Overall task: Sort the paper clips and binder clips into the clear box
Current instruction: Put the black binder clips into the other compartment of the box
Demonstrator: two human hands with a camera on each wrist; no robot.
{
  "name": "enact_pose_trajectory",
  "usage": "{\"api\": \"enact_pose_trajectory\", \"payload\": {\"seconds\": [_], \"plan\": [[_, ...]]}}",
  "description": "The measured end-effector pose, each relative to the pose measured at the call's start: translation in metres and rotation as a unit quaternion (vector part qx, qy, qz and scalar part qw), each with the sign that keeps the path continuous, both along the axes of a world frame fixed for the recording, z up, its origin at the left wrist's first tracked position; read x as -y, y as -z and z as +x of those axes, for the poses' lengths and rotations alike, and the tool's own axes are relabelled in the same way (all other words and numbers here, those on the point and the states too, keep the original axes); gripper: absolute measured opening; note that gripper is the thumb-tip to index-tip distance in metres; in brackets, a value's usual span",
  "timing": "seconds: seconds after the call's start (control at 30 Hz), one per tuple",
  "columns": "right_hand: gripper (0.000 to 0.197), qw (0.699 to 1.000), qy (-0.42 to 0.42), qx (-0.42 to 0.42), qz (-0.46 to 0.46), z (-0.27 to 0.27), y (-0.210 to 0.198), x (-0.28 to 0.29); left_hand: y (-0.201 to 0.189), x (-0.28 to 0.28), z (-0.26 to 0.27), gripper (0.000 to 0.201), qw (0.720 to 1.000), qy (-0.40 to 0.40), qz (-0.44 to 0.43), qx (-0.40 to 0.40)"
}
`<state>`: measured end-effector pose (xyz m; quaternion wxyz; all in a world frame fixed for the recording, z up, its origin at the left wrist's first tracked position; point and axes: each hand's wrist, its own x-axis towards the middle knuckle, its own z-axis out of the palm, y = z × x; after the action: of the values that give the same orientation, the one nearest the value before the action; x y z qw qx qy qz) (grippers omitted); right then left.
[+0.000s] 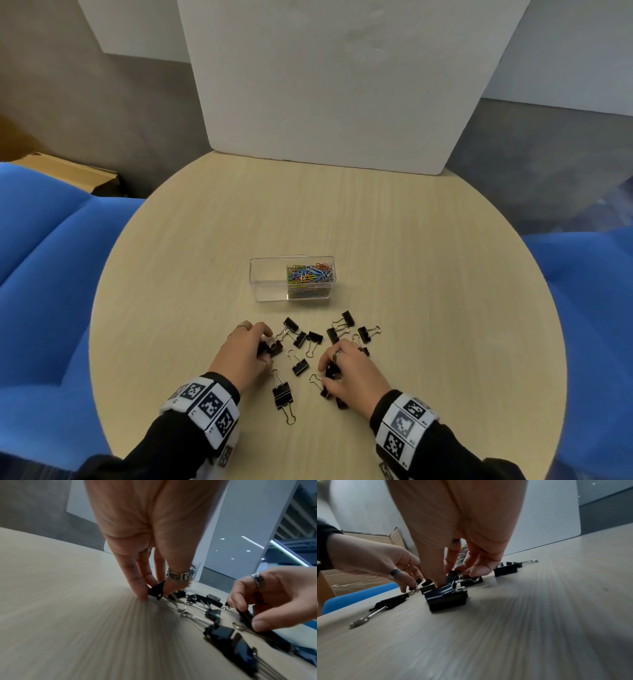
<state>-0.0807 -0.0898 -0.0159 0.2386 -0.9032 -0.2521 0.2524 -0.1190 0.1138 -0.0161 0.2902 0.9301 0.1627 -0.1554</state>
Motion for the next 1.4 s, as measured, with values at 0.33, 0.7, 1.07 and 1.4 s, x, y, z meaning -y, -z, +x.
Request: {"api": "enact_pose_trajectory", "payload": {"seconds": [0.33,0.7,1.07,1.4], "plan": [[0.028,0.990,0.090,-0.061,0.089,0.013,-0.007,0.008,-0.004,-0.019,-0.003,0.028,0.986,-0.055,-0.158,0.014],[0.023,0.906,0.205,-0.074,0.363,0.024,-0.060,-0.011,-0.032,0.007,0.004,0.046,0.541,-0.317,-0.777,-0.045],[0.027,0.947,0.171,0.155,0.225,0.035,-0.048,-0.019,-0.031,0.027,0.016,0.032,0.527,-0.355,-0.766,-0.103],[0.030,0.991,0.104,0.033,-0.071,0.057,0.005,0.005,-0.034,0.018,0.016,0.034,0.562,-0.361,-0.739,-0.086]]}}
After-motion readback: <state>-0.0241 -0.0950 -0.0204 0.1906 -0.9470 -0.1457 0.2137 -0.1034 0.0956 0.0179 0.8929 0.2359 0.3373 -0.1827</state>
